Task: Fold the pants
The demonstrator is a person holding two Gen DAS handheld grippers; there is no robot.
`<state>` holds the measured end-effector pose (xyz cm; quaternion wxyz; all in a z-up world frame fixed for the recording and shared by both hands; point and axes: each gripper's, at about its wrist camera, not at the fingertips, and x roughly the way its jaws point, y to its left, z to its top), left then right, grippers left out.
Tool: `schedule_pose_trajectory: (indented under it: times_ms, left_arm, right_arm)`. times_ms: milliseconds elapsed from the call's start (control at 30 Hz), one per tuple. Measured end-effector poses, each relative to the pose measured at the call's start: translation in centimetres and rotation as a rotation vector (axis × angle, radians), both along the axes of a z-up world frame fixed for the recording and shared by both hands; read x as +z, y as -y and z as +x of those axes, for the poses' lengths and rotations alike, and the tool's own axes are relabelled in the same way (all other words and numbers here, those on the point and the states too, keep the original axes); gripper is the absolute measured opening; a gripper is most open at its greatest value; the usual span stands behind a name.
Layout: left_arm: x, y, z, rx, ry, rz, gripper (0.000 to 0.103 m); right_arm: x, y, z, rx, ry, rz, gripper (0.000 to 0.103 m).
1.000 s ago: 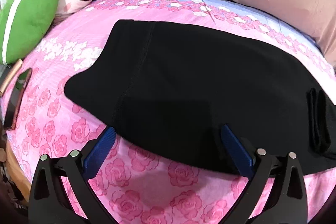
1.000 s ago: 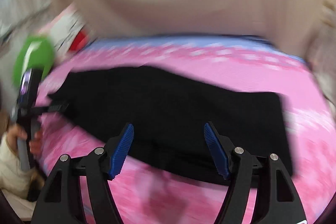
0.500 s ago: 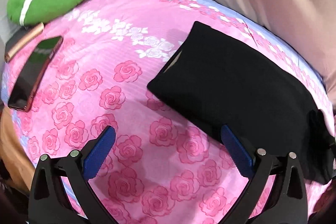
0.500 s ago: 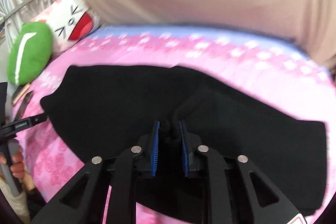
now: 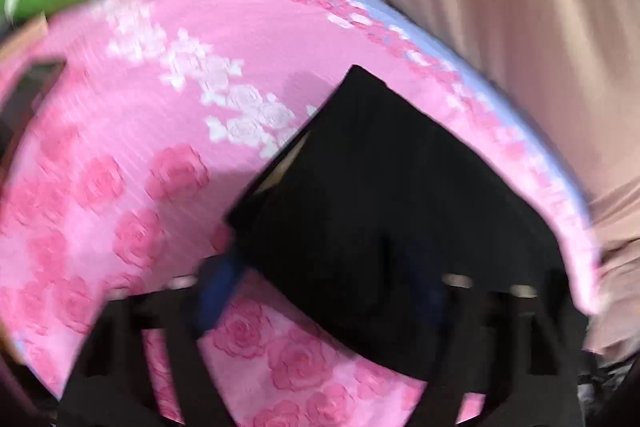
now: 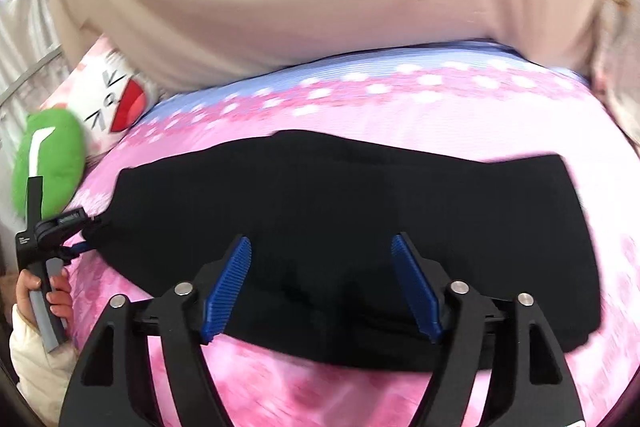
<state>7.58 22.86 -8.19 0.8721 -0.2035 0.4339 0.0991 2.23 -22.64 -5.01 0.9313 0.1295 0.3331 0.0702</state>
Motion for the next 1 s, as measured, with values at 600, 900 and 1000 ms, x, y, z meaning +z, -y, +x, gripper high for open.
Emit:
schedule_pose_trajectory:
  times_ms: [600,900,1000]
  left_arm:
    - [0.9,30.4,-1.0,-0.625,0.038,0.197,0.064]
    - [4.8,19.0,-4.6,-0.384,0.140,0.253,0.094]
    - [4.0,15.5,-4.1,-0.299,0.104,0.249,0.094]
  right_arm:
    - [-2.8,9.0,-3.9,-0.127,-0.037,0.152,0.073]
    - [-0.3,4.6,0.7,0.117,-0.010,0.275,0.081]
    - [-0.5,1.1,4.2,0.219,-0.051,0.314,0.081]
